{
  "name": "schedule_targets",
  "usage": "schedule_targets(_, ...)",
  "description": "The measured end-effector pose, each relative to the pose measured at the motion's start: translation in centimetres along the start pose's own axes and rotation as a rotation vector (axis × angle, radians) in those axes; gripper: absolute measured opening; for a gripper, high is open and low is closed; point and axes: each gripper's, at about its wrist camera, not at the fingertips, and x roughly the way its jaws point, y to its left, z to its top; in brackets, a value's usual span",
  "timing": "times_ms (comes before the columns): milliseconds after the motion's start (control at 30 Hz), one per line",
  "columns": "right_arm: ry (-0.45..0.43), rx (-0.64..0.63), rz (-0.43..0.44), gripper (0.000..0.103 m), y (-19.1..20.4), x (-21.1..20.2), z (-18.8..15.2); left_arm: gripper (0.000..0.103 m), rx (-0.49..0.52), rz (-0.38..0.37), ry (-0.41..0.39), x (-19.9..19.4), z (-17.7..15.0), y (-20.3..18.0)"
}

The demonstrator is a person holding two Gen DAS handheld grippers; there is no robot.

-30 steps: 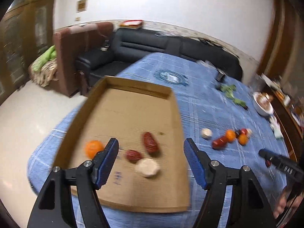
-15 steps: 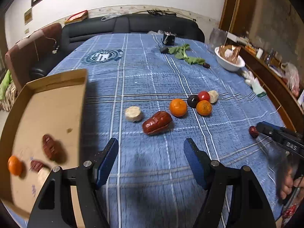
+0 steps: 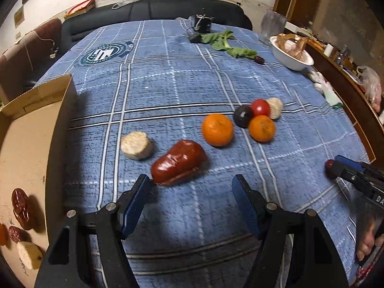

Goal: Organize fruits
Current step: 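Grasp a round red date with the left tool while the right tool grasps another date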

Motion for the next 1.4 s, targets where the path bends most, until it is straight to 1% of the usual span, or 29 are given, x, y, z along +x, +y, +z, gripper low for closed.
schedule_targets(67,0.011,-0.001,0.015,0.041,0.0,0.1,0.0,0.070,0.000,-0.013,-0.004,-0.4,-0.1,-0.1)
schedule_targets(133,0.017,-0.002,0.018,0.041,0.0,0.1,-0.1,0.070,0.000,-0.008,-0.020,-0.8,0.0,-0.2)
schedule_targets(267,0.026,-0.007,0.021,0.041,0.1,0.1,-0.3,0.070,0.010,0.030,-0.053,-1.3,0.4,0.0)
schedule_targets(400,0.042,-0.023,0.013,0.041,0.5,0.6,-0.4,0.070,0.034,0.077,-0.046,-0.3,0.7,0.0)
schedule_targets(500,0.053,-0.041,-0.003,0.041,0.9,1.2,-0.4,0.070,0.061,0.088,-0.036,0.4,0.6,-0.4)
schedule_targets(633,0.055,-0.077,-0.052,0.041,1.7,1.5,-0.4,0.070,0.075,0.077,-0.011,1.3,0.5,-0.6)
schedule_targets(700,0.057,-0.090,-0.067,0.041,1.9,1.6,-0.4,0.070,0.087,0.088,-0.019,1.4,0.5,-0.8)
schedule_targets(767,0.057,-0.106,-0.086,0.039,2.1,1.6,-0.5,0.056,0.085,0.092,-0.025,1.2,0.6,-0.8)
schedule_targets(800,0.057,-0.114,-0.098,0.034,2.2,1.6,-0.5,0.041,0.086,0.095,-0.030,1.0,0.6,-0.8)
schedule_targets(833,0.058,-0.124,-0.113,0.029,2.4,1.6,-0.6,0.036,0.083,0.092,-0.027,1.0,0.6,-0.8)
schedule_targets(900,0.064,-0.138,-0.119,0.025,2.6,1.5,-0.8,0.031,0.068,0.088,-0.030,0.6,0.4,-0.6)
schedule_targets(1067,0.065,-0.162,-0.127,0.024,3.3,0.9,-1.3,0.028,0.022,0.059,-0.071,-1.5,-0.4,0.2)
schedule_targets(1200,0.046,-0.162,-0.091,0.024,4.3,0.0,-1.5,0.024,-0.018,0.043,-0.114,-3.7,-1.0,1.4)
schedule_targets(1400,0.025,-0.203,-0.040,0.025,7.5,-1.0,-1.6,0.024,-0.060,0.026,-0.159,-6.3,-2.2,3.4)
